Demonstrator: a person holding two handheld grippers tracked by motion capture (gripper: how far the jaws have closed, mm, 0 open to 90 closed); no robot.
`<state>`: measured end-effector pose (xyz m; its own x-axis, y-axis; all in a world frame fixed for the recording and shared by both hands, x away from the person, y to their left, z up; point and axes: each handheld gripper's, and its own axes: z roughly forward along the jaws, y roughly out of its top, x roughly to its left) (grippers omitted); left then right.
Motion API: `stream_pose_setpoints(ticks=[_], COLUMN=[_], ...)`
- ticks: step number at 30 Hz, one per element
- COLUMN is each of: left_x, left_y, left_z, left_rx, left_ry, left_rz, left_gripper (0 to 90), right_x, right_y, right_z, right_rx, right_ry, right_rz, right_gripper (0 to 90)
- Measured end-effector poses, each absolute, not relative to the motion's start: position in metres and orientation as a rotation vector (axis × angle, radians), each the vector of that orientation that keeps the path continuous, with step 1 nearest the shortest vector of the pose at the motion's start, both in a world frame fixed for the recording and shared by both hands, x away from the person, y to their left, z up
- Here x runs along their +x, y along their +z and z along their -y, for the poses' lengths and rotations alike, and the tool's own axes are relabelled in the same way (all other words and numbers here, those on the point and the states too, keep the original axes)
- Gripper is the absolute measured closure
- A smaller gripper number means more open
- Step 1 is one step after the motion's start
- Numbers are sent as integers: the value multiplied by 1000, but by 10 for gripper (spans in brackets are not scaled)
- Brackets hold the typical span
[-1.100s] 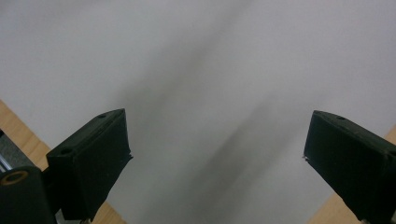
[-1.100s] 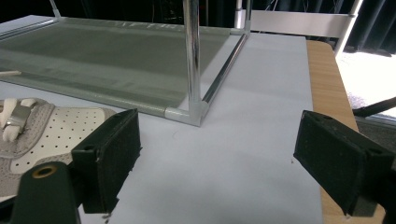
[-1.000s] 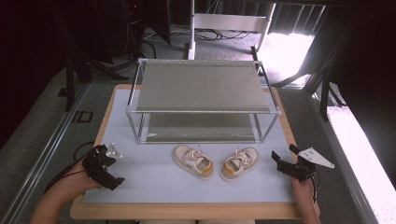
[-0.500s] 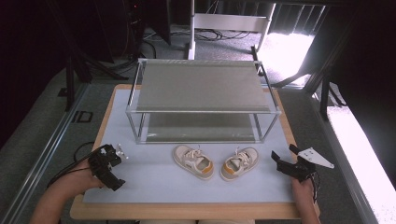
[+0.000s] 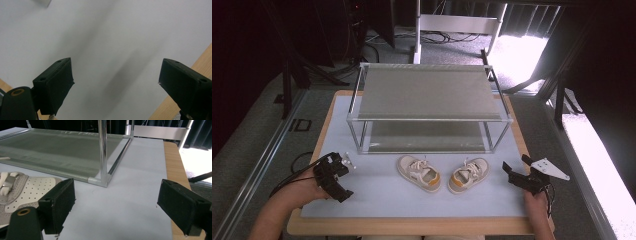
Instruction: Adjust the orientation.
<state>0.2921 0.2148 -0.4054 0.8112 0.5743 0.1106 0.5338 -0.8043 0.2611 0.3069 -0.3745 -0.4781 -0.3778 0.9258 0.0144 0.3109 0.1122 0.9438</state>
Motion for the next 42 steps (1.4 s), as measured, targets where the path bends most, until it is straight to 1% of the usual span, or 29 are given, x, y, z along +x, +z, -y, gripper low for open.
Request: stream_pose_setpoints(ticks=[19,42], left_x=[302,312], left_y=[-393,-376], left_z=[-173,-103], left_rx=[2791,2823], left_ry=[247,205], left_rz=[-752,-532], left_gripper=[138,138], right_x=[306,306], right_y=[-478,-478], right_z=[375,375], right_rx=[1210,1208], right_ry=[1279,1285], right_rz=[-1774,-1774], right_gripper=[141,141])
